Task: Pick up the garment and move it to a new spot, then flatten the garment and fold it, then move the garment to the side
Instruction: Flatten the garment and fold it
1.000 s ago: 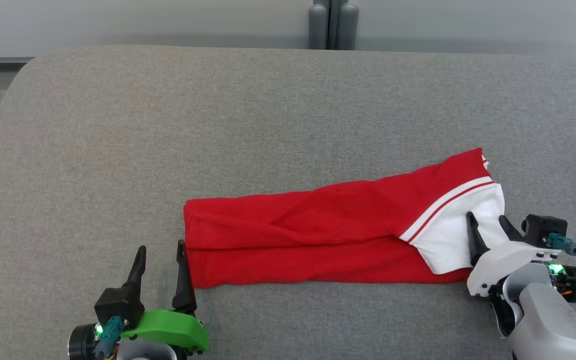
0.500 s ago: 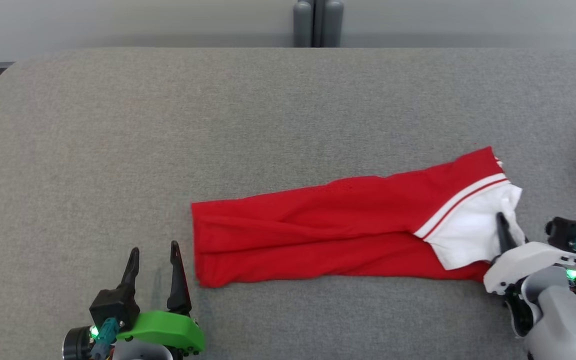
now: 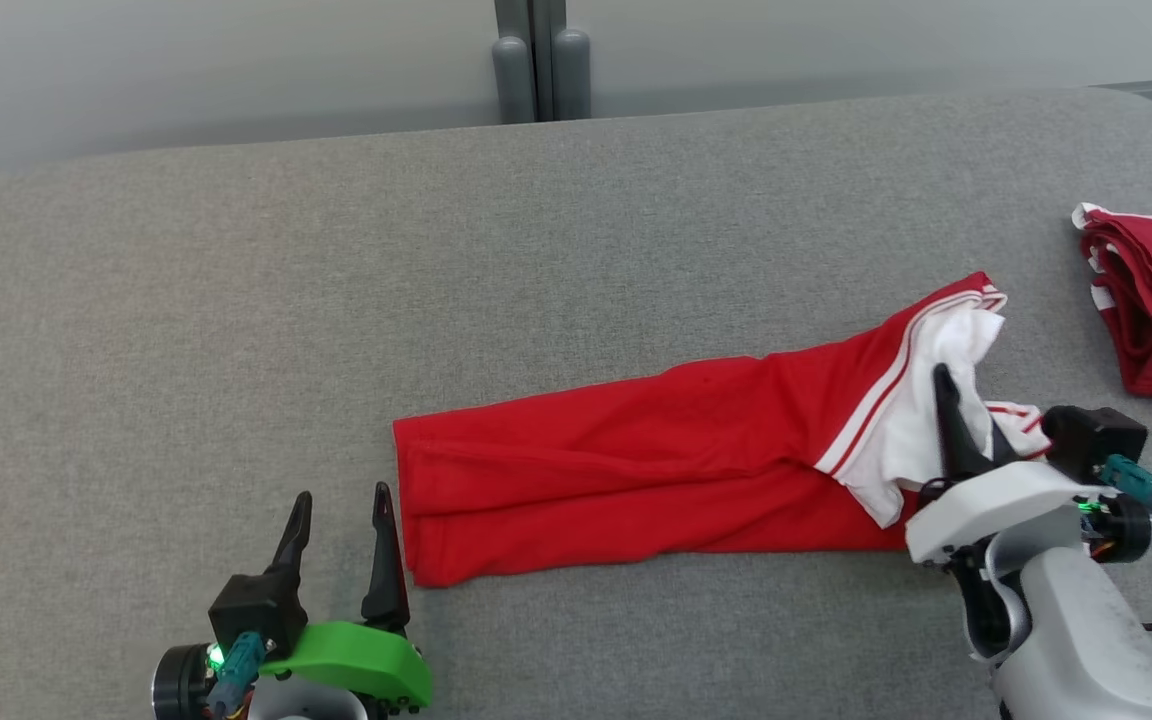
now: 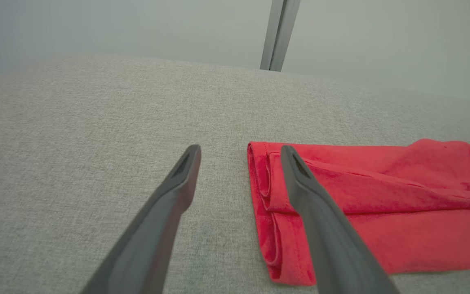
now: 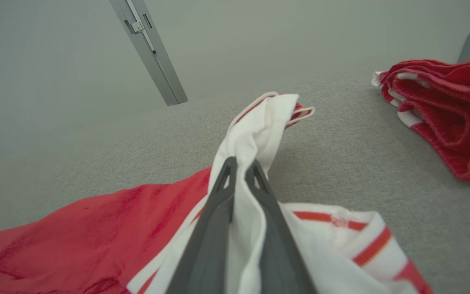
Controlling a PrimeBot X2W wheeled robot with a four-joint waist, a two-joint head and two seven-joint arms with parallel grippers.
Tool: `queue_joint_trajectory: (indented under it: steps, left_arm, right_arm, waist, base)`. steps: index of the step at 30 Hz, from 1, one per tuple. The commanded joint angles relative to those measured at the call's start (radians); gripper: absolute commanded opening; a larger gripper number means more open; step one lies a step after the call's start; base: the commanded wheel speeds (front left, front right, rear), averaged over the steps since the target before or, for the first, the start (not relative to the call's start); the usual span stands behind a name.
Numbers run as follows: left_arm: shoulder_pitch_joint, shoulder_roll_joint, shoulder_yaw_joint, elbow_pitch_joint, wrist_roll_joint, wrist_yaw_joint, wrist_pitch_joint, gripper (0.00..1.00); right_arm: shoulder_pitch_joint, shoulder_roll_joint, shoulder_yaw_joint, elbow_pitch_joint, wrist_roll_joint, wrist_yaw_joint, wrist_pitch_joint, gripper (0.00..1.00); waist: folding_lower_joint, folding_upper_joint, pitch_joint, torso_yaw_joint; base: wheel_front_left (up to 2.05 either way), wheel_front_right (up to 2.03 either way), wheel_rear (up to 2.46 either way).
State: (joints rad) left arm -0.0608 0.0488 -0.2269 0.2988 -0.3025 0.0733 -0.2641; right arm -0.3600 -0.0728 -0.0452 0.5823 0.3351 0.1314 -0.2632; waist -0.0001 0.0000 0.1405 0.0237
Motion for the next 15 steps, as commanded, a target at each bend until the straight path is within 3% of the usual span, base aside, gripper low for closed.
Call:
queue_joint_trajectory:
  steps: [1, 8, 15]
  left_arm:
    - [-0.017, 0.005, 0.0, 0.001, 0.003, -0.002, 0.0, 1.0]
    - [-0.013, 0.004, -0.014, 0.004, 0.001, -0.001, 0.001, 1.0]
    - [0.007, 0.004, -0.041, 0.014, 0.012, 0.002, 0.0, 1.0]
  right_arm:
    - [0.018, 0.007, 0.048, -0.027, 0.025, -0.002, -0.001, 0.0]
    - [0.018, 0.016, 0.317, -0.118, 0.15, -0.002, -0.001, 0.0]
    - [-0.037, 0.018, 0.516, -0.1, 0.253, -0.002, -0.001, 0.0]
  waist:
    - [0.0001, 0.0, -0.002, 0.018]
    - [0.0001, 0.0, -0.004, 0.111]
    - [0.0001, 0.0, -0.006, 0.241]
  base:
    - [0.0, 0.0, 0.0]
    - [0.0, 0.0, 0.0]
    - [0.0, 0.0, 0.0]
